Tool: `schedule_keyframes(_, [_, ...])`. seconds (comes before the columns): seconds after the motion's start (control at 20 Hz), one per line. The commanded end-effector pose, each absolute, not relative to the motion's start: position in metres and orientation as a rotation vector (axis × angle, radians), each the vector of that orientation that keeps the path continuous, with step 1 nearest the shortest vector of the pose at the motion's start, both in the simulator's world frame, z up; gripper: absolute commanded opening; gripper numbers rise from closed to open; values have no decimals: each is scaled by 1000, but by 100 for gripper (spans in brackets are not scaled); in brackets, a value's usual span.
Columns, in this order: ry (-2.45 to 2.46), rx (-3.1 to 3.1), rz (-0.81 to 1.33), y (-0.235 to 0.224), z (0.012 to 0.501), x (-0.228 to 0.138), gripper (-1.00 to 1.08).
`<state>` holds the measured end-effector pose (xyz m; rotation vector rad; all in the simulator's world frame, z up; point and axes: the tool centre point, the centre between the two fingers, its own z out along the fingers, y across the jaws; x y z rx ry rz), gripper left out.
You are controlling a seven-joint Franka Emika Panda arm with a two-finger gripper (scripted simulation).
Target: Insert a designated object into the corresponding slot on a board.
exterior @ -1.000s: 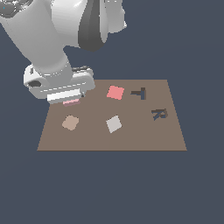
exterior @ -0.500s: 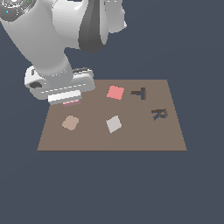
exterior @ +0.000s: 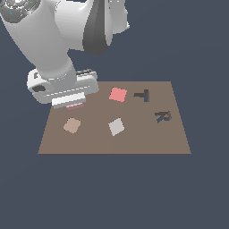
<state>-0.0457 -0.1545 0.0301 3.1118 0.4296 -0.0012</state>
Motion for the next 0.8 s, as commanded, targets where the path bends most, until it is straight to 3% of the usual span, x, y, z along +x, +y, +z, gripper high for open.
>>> schedule_keyframes(0.0, [495,3102,0,-145,31,-41,-100])
schedule_keyframes(0.3, [783,3042,0,-104,32,-25,-100])
schedule_keyframes(0.75, [1403,2810,1,-5,36,-20,-100])
